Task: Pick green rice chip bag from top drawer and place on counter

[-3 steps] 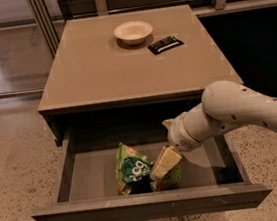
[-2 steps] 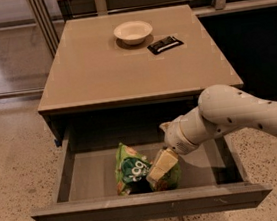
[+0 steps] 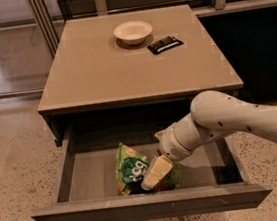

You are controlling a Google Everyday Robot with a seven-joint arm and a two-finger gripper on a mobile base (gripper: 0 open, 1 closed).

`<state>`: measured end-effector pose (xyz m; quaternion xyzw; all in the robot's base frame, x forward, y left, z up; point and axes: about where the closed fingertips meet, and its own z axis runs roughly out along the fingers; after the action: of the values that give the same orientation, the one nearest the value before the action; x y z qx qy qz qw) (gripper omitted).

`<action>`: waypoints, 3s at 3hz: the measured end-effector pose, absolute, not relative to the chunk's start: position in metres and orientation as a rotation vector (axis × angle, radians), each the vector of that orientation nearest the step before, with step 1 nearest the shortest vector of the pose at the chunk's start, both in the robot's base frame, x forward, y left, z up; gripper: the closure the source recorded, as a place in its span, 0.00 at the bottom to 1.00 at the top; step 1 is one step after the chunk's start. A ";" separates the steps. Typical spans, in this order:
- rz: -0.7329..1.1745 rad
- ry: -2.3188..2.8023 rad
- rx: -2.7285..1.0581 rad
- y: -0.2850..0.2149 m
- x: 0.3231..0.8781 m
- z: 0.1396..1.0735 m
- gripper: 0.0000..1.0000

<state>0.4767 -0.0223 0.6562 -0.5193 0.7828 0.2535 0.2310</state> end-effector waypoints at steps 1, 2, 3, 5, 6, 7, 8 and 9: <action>0.700 2.176 -1.433 -0.020 0.472 0.641 0.13; 0.700 2.177 -1.433 -0.020 0.472 0.641 0.44; 0.700 2.177 -1.434 -0.020 0.472 0.641 0.75; 0.700 2.176 -1.434 -0.020 0.472 0.641 1.00; 0.663 2.126 -1.548 -0.015 0.459 0.671 1.00; 0.610 2.000 -1.685 -0.019 0.435 0.724 1.00; 0.561 1.854 -1.814 -0.028 0.410 0.770 1.00; 0.468 1.747 -1.855 -0.041 0.393 0.811 1.00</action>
Offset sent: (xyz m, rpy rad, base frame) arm -0.0041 0.0024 -0.0120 -0.0108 0.0171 0.0000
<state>0.3932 -0.0412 0.8111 -0.6891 0.6488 0.1738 0.2720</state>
